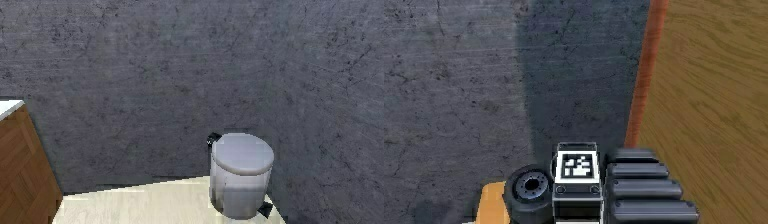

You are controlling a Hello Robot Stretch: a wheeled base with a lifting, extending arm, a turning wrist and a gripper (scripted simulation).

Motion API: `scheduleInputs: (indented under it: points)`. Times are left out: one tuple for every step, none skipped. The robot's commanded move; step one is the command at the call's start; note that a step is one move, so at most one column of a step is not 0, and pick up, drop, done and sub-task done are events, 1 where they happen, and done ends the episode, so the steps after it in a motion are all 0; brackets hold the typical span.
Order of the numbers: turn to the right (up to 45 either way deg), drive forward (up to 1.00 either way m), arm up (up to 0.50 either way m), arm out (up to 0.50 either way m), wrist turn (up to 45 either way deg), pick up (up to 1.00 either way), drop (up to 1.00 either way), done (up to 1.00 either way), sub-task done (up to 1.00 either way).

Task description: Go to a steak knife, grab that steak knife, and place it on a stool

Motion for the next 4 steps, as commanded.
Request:
scheduleInputs:
  points:
    - [45.0, 0.00, 0.00, 0.00, 0.0, 0.00, 0.00, 0.00, 0.00]
    - [42.0, 0.00, 0.00, 0.00, 0.0, 0.00, 0.00, 0.00, 0.00]
    - [0.0, 0.30, 0.00, 0.00, 0.0, 0.00, 0.00, 0.00, 0.00]
    - [-45.0, 0.00, 0.00, 0.00, 0.0, 0.00, 0.00, 0.00, 0.00]
